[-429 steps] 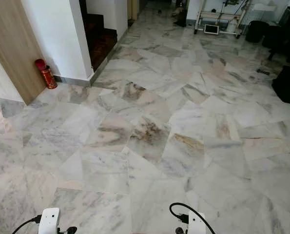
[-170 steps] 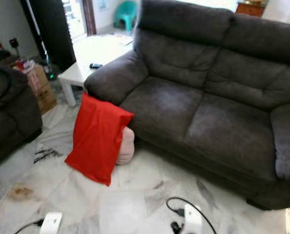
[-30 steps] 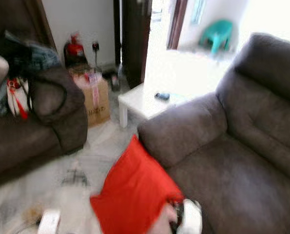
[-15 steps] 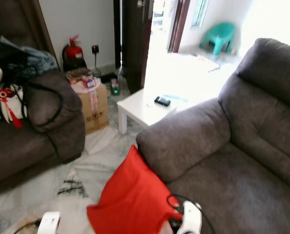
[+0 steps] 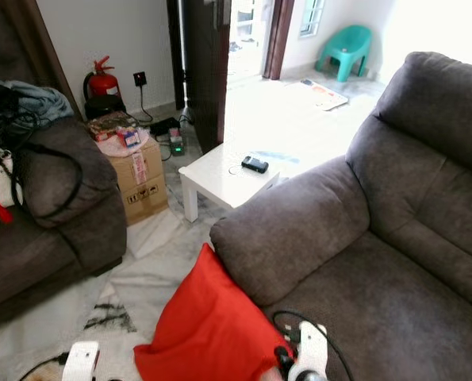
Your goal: Move the pillow to the sofa from floor
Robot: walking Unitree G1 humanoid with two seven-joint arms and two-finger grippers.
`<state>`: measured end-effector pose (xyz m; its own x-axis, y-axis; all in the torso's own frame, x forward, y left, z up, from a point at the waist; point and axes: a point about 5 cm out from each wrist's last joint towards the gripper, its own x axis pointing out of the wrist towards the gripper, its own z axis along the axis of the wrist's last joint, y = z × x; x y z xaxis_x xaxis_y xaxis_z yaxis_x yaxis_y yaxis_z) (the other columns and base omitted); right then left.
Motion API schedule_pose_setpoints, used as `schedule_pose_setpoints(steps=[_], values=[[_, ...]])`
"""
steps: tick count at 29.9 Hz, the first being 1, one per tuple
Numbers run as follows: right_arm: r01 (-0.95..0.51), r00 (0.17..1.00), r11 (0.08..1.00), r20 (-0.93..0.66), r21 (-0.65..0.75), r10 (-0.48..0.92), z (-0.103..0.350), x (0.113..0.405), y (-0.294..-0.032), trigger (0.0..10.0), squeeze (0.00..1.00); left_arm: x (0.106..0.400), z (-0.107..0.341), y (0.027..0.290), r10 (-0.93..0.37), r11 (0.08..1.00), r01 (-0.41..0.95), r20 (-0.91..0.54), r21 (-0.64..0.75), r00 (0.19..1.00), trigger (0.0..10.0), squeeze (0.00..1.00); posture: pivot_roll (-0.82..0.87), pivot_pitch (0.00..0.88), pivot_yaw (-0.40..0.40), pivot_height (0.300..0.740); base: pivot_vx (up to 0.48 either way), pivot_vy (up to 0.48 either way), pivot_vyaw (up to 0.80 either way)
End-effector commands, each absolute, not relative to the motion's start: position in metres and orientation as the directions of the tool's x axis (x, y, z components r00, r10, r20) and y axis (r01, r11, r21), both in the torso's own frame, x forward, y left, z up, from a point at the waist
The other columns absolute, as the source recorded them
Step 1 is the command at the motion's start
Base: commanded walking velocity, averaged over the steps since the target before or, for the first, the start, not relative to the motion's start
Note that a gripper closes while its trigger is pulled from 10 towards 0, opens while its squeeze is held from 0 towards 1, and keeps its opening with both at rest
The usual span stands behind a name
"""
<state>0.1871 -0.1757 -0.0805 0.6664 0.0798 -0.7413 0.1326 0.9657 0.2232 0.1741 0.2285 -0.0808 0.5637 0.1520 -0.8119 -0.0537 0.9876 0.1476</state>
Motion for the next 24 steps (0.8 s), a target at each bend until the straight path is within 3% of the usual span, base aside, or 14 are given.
schedule_pose_setpoints(steps=[1, 4, 5, 6, 7, 8, 12, 16, 24], values=[[0.139, 0.723, 0.965, -0.689, 0.222, 0.054, -0.07, 0.203, -0.185, 10.0, 0.0, 0.179, -0.077, 0.229, 0.189, 0.978, -0.047, -0.769, 0.204, 0.61, 10.0, 0.0, 0.02, 0.0, -0.055, 0.74, 0.0, 0.0, 0.0], [0.122, 0.759, 0.966, -0.648, 0.229, 0.058, -0.062, 0.214, -0.188, 10.0, 0.0, 0.182, -0.073, 0.232, 0.245, 0.967, -0.111, -0.709, 0.23, 0.661, 10.0, 0.0, 0.03, 0.0, -0.062, 0.74, 0.0, 0.0, 0.0], [0.116, 0.77, 0.966, -0.636, 0.232, 0.06, -0.06, 0.217, -0.188, 10.0, 0.0, 0.199, -0.061, 0.232, 0.257, 0.961, -0.126, -0.636, 0.245, 0.727, 10.0, 0.0, 0.03, 0.0, -0.062, 0.74, 0.0, 0.0, 0.0], [0.097, 0.797, 0.968, -0.601, 0.232, 0.064, -0.054, 0.224, -0.189, 10.0, 0.0, 0.26, -0.009, 0.235, 0.243, 0.958, -0.162, -0.374, 0.235, 0.895, 10.0, 0.0, 0.04, 0.0, -0.064, 0.74, 0.0, 0.0, 0.0], [0.097, 0.797, 0.968, -0.601, 0.232, 0.064, -0.054, 0.224, -0.189, 10.0, 0.0, 0.26, -0.009, 0.235, 0.243, 0.958, -0.162, -0.374, 0.235, 0.895, 10.0, 0.0, 0.04, 0.0, -0.064, 0.74, 0.0, 0.0, 0.0], [0.085, 0.822, 0.969, -0.565, 0.231, 0.062, -0.048, 0.232, -0.189, 10.0, 0.0, 0.288, 0.023, 0.234, 0.194, 0.965, -0.143, -0.233, 0.218, 0.953, 10.0, 0.0, 0.04, 0.0, -0.064, 0.74, 0.0, 0.0, 0.0], [0.07, 0.894, 0.968, -0.445, 0.24, 0.045, -0.028, 0.255, -0.19, 10.0, 0.0, 0.303, 0.047, 0.222, 0.097, 0.962, -0.067, -0.104, 0.266, 0.99, 10.0, 0.0, 0.03, 0.0, -0.052, 0.74, 0.0, 0.0, 0.0], [0.052, 0.928, 0.967, -0.371, 0.251, 0.046, -0.016, 0.265, -0.187, 10.0, 0.0, 0.31, 0.065, 0.214, 0.076, 0.968, -0.075, 0.003, 0.241, 0.997, 10.0, 0.0, 0.04, 0.0, -0.053, 0.74, 0.0, 0.0, 0.0], [0.047, 0.988, 0.973, -0.151, 0.228, -0.012, 0.008, 0.267, -0.19, 10.0, 0.0, 0.31, 0.092, 0.193, -0.006, 0.969, -0.032, 0.15, 0.247, 0.989, 10.0, 0.0, 0.04, 0.0, -0.05, 0.74, 0.0, 0.0, 0.0]])
